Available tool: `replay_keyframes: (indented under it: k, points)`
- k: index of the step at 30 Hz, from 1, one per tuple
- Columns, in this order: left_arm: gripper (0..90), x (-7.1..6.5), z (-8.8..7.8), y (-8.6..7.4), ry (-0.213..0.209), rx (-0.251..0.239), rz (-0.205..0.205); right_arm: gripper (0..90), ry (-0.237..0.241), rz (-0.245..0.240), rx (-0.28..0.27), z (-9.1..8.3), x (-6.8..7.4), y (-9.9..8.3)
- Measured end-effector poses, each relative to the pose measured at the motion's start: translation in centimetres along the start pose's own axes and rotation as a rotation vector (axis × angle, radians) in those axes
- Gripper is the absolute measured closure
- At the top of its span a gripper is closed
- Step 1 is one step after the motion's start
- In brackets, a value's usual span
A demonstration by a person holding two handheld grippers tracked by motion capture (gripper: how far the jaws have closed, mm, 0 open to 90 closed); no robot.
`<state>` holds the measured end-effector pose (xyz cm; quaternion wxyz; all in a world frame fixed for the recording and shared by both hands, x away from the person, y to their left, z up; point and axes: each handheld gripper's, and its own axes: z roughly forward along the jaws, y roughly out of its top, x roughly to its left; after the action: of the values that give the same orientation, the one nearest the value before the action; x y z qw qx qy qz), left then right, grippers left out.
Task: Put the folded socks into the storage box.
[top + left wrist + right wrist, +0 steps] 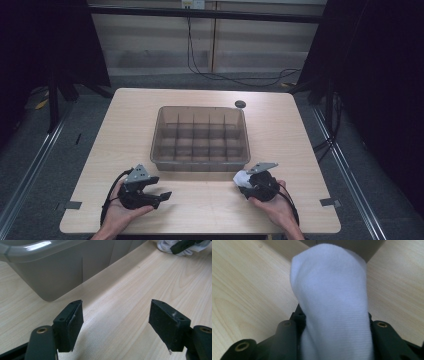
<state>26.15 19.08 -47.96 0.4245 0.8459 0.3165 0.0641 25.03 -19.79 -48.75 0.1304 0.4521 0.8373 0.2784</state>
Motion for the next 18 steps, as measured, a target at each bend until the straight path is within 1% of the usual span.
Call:
replay_keyframes:
  k: [1,3,7,8,9,10,11,14,16,17,18]
  points:
    - [27.4,0.0,0.0,0.0,0.0,0.0,-0.002,59.2,0.009,0.028,-0.01,0.0,-0.2,-0.1]
    - [27.3,0.1,-0.1,0.0,0.0,-0.004,-0.003,60.4,0.023,0.052,-0.014,-0.2,-0.4,-0.2]
    - [27.3,0.2,-0.3,-0.1,0.008,-0.009,-0.008,61.5,0.036,0.077,-0.032,-0.4,-0.6,-0.3]
    - [27.3,0.2,-0.4,-0.1,0.009,-0.009,-0.003,61.7,0.052,0.084,-0.041,-0.5,-0.7,-0.3]
    - [27.3,0.2,-0.5,-0.1,0.01,-0.007,-0.004,61.9,0.051,0.089,-0.045,-0.5,-0.7,-0.3]
    - [27.3,0.2,-0.5,-0.2,0.012,-0.007,-0.001,62.0,0.054,0.104,-0.048,-0.7,-0.6,-0.4]
    - [27.3,0.2,-0.6,-0.2,0.012,-0.009,-0.001,62.2,0.068,0.105,-0.054,-0.8,-0.7,-0.4]
    - [27.2,0.3,-0.9,-0.2,0.015,-0.012,0.0,62.2,0.081,0.121,-0.074,-1.2,-0.7,-0.4]
    - [26.6,0.5,-1.2,-0.4,0.022,-0.021,-0.003,62.2,0.094,0.14,-0.085,-1.5,-0.8,-0.4]
    - [26.2,0.7,-1.3,-0.4,0.027,-0.023,-0.003,62.2,0.097,0.14,-0.093,-1.6,-0.9,-0.4]
    - [25.7,0.7,-1.3,-0.5,0.029,-0.025,-0.011,62.2,0.106,0.141,-0.096,-1.7,-0.9,-0.3]
